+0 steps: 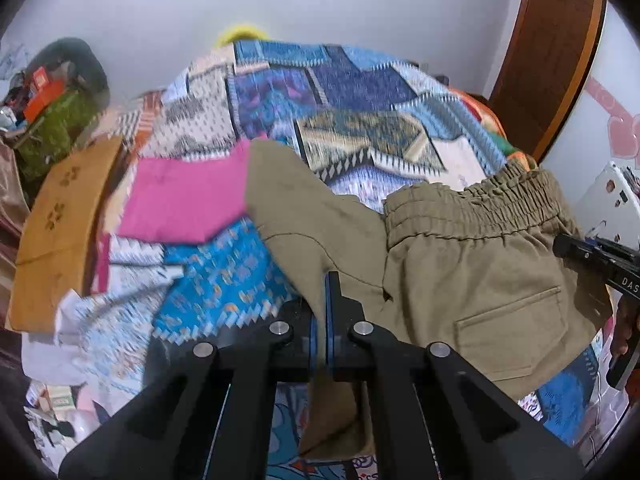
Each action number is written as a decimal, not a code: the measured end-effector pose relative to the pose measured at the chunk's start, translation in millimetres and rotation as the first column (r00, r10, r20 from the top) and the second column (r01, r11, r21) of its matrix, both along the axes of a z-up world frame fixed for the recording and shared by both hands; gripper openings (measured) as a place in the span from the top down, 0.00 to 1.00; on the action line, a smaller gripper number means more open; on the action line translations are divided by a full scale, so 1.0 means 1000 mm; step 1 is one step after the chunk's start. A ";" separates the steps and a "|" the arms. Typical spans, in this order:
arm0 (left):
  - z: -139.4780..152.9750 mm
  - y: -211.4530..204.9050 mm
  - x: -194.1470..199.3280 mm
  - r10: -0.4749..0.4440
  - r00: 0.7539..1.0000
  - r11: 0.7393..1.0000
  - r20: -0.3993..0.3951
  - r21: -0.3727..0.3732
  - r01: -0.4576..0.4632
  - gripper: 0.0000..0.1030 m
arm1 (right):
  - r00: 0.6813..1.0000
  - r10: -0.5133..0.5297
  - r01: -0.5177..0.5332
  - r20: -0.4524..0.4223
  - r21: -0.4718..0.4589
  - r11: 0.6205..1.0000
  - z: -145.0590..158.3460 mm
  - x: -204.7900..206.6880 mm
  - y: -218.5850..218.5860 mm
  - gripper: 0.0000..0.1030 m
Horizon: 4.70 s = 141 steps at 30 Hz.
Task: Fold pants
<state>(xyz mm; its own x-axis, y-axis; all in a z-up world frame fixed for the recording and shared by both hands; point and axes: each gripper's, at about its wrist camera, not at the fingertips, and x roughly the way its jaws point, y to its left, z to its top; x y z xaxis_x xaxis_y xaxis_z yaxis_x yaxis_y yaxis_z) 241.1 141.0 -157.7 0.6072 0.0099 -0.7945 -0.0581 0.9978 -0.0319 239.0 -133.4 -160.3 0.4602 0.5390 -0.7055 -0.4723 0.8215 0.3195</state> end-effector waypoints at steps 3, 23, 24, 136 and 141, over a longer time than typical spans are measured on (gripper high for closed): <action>0.018 0.008 0.002 0.015 0.999 0.999 0.042 0.031 -0.016 0.97 | 0.998 0.026 -0.025 0.062 -0.012 1.000 0.024 0.007 0.016 0.86; 0.061 0.181 0.071 0.262 0.946 0.956 0.189 0.084 -0.281 0.97 | 0.961 0.167 -0.167 0.222 -0.020 0.986 0.066 0.093 0.180 0.86; 0.057 0.188 0.074 0.275 0.943 0.954 0.186 0.070 -0.291 0.97 | 0.959 0.173 -0.173 0.223 -0.023 0.985 0.063 0.098 0.189 0.86; 0.185 0.008 -0.265 0.183 0.741 0.959 0.646 0.049 -0.280 0.00 | 0.762 0.027 -0.144 0.647 0.129 0.981 0.196 -0.215 0.119 0.00; 0.185 0.009 -0.265 0.182 0.744 0.961 0.643 0.044 -0.274 0.00 | 0.766 0.027 -0.142 0.642 0.129 0.981 0.193 -0.215 0.118 0.00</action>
<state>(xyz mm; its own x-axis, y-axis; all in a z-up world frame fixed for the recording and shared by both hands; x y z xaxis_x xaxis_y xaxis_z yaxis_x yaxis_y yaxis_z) -23.5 149.9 27.3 0.9335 0.2862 -0.2162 -0.2968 0.9548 -0.0176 23.7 -15.7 33.2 0.7179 0.6756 -0.1678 -0.6791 0.7327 0.0443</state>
